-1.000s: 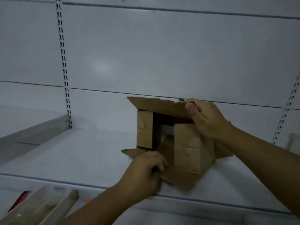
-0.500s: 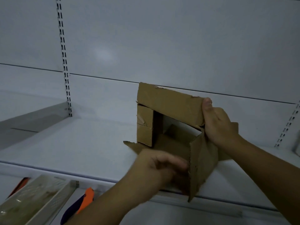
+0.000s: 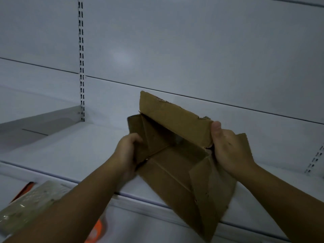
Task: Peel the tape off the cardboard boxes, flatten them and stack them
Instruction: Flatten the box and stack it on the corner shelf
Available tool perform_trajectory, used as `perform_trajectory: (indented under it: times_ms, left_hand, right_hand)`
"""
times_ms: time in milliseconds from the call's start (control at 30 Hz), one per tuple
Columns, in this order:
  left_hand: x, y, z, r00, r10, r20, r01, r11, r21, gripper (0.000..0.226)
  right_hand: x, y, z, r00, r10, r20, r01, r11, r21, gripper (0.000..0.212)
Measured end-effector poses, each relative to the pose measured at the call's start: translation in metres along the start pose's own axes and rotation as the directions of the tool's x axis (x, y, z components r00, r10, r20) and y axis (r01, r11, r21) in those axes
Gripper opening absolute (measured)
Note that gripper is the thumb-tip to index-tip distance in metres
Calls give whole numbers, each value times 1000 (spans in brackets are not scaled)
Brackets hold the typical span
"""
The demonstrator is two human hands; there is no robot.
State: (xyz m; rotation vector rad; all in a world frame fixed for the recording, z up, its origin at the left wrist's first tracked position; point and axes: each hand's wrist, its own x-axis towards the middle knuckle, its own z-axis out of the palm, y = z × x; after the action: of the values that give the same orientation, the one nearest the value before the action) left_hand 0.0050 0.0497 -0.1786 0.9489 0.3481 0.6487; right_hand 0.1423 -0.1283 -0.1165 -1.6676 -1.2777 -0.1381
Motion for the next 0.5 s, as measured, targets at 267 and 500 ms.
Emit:
perform_trajectory:
  times_ms: [267,500]
  left_hand:
    - [-15,27,-57,989,-47,-142,-18,905,-424,46]
    - [-17,26,-64,996,-90,0,84,931,-356,59]
  right_hand:
    - [-7,32,67,676,-85,732,445,839,-313,107]
    - [-21,39,53,695,-103,712,240,966,-94,90]
